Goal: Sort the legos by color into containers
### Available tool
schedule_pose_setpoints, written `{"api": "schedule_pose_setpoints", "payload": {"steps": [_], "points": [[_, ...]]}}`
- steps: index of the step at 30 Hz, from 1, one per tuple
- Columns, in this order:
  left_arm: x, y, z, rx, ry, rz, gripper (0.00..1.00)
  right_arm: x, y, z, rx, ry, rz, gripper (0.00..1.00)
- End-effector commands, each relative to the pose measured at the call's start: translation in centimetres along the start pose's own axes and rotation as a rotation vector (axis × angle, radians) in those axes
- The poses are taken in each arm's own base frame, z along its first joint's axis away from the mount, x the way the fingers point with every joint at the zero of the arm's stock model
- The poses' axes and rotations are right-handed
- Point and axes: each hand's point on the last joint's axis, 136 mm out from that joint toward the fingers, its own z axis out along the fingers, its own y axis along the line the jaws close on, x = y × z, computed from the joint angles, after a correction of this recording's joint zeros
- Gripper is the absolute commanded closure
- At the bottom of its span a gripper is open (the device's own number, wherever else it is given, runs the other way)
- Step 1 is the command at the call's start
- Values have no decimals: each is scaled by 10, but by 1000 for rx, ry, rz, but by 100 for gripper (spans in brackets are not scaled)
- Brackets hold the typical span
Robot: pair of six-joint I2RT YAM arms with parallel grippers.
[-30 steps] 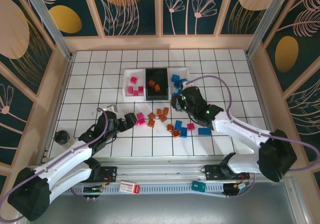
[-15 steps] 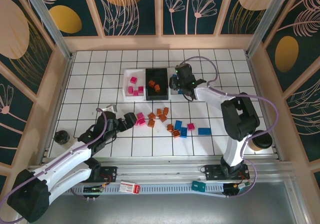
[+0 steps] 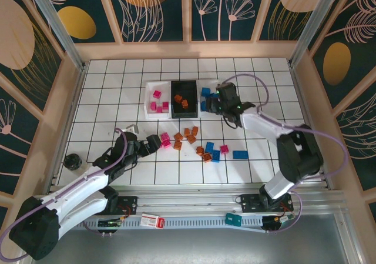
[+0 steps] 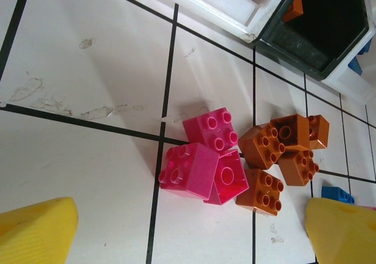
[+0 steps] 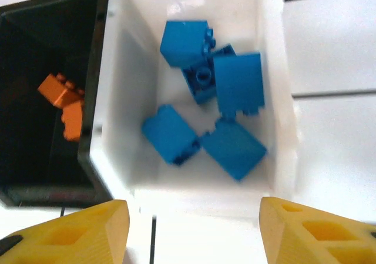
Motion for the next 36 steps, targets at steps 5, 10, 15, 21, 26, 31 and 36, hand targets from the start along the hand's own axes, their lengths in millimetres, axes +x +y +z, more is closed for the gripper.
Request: {"api": "schedule_pose_setpoints", "payload": {"steps": [5,10,15,21,26,31,36], "points": [[3,-1,4,25,0,0,1,93,-46,-50,82,126,95,39],[5,1,8,26,3,0,1,125,-70,-75,119,147,181,39],[9,3,13,21,16,-1,2,149,-91,-85,207,198,281,38],[11,7,13,20,16,0,1,157,-94,-98,248,251,376,36],[12,7,14,23,12,-1,2,182,-87,-102,210,351,474,36],[14,12,15,18,10,-5,1,186,-80,-98,175,371,549,34],[16,13,14,16,12,-3,2,189,-90,-91,200,395,635,31]]}}
